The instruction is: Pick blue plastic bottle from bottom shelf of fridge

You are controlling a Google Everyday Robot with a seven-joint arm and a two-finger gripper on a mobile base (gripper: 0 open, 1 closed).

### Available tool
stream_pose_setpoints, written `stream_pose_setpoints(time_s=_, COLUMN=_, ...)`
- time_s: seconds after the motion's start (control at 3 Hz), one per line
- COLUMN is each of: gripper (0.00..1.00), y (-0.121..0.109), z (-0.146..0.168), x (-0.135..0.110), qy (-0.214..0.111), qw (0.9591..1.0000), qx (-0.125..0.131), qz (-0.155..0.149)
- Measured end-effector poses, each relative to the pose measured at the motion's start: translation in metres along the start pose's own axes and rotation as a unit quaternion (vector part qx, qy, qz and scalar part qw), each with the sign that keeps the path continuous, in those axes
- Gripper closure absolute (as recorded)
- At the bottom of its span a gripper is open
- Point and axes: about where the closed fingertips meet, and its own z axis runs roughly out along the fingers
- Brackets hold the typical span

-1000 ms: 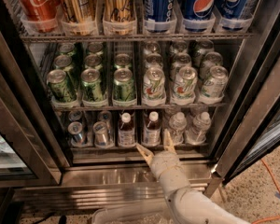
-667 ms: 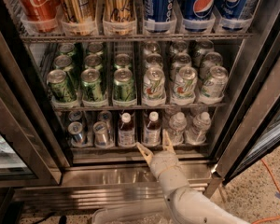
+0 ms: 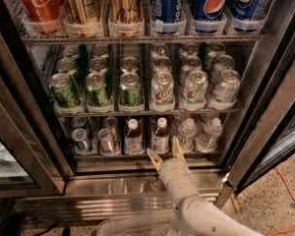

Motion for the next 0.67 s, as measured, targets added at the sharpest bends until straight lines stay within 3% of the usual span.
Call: stream_pose_setpoints(time_s=0.67, gripper=0.37, y=-0.0026, z=0.0082, x=0.0024, qy=-0.004, qw=1.0000, qx=0.004, qz=0.004)
